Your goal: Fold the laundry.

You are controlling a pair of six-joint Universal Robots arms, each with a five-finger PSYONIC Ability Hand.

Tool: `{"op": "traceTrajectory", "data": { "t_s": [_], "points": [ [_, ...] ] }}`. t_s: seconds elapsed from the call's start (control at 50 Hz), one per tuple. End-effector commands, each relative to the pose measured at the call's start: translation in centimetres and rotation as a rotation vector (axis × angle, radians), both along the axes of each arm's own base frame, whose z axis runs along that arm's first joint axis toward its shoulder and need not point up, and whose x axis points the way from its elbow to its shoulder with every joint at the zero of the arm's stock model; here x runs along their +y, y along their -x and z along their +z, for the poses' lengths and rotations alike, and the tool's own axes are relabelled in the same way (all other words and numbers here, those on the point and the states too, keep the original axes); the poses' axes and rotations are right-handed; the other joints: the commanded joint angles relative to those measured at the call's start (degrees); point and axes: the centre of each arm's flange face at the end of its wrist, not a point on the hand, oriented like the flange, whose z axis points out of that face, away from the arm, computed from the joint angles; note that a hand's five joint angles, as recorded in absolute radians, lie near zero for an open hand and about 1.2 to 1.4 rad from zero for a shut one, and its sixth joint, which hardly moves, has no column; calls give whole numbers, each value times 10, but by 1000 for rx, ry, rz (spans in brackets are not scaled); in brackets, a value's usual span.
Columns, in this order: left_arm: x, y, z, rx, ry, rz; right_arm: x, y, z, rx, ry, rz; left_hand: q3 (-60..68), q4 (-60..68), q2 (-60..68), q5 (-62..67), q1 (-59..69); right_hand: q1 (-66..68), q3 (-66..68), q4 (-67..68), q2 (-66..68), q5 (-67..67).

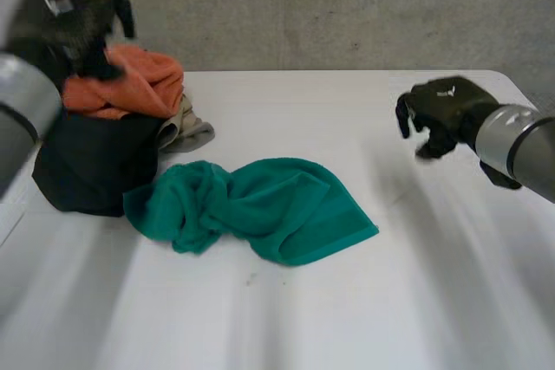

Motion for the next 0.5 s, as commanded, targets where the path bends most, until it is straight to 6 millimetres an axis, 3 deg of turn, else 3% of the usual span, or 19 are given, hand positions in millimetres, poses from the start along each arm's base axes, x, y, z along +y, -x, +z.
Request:
{"op": "traceTrajectory", "data": {
  "t_s": [0.02,0.06,0.16,0.28,0.36,0.44,0.5],
  "points": [
    [15,-1,-62,-60,-213,-24,5,-8,-45,-20,-130,5,-86,-83,-84,-83,-51,-162,-173,-174,-167,-170],
    [19,-3,-72,-67,-241,-24,7,-15,-55,-26,-144,18,-158,-156,-156,-156,-123,-162,-173,-174,-167,-171],
    [14,-3,-83,-66,-248,-21,23,-38,-66,-29,-152,84,-172,-169,-170,-169,-137,-160,-171,-173,-166,-169],
    [-14,-5,-117,-83,-323,6,22,-53,-76,-29,-139,89,-174,-171,-171,-171,-138,-177,-188,-189,-182,-186],
    [-39,-20,-138,-86,-382,60,19,-69,-85,-59,-155,83,-197,-195,-195,-194,-162,-220,-232,-233,-226,-229],
    [-52,-32,-152,-84,-423,82,20,-88,-98,-90,-185,91,-199,-196,-197,-196,-164,-237,-249,-250,-243,-246],
    [-54,-29,-162,-79,-451,41,20,-103,-107,-119,-191,114,-199,-196,-196,-196,-164,-234,-245,-247,-240,-243]
  ]
}}
